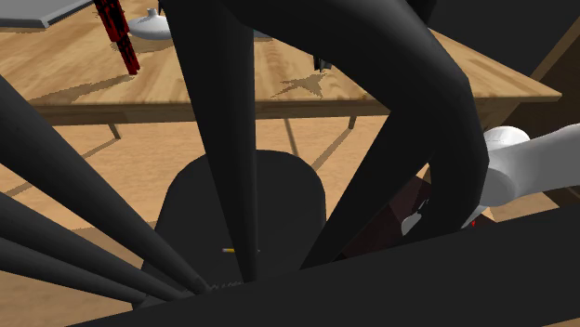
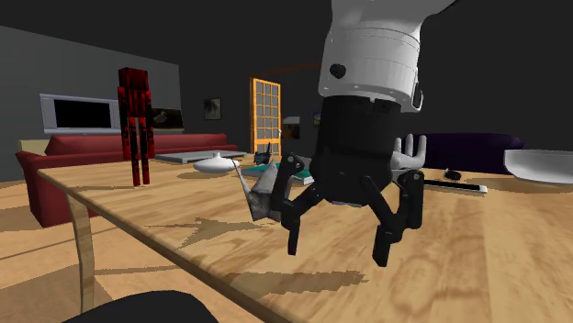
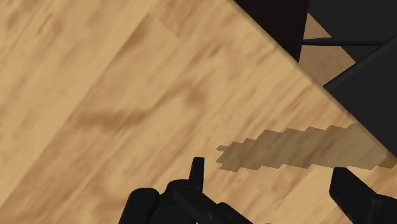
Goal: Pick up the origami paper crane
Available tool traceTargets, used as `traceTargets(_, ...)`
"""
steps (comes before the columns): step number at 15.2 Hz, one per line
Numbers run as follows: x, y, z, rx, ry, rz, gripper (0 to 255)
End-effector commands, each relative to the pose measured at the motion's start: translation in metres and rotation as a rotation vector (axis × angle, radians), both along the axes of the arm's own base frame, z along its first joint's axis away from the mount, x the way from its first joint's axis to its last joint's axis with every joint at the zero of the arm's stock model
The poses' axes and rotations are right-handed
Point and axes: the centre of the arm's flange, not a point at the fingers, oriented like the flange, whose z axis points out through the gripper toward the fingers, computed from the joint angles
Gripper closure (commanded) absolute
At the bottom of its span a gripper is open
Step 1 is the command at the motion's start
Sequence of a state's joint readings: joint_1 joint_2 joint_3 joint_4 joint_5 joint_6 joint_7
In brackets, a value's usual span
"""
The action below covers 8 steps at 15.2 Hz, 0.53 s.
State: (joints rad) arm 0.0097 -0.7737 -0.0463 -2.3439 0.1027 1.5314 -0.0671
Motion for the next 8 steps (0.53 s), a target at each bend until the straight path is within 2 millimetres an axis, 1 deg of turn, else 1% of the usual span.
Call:
traceTargets(1,0.0,0.0,0.0,0.0,0.0,0.0,0)
traceTargets(4,0.03,0.019,0.016,-0.032,-0.037,0.103,0)
traceTargets(8,0.066,0.049,0.038,-0.075,-0.086,0.239,0)
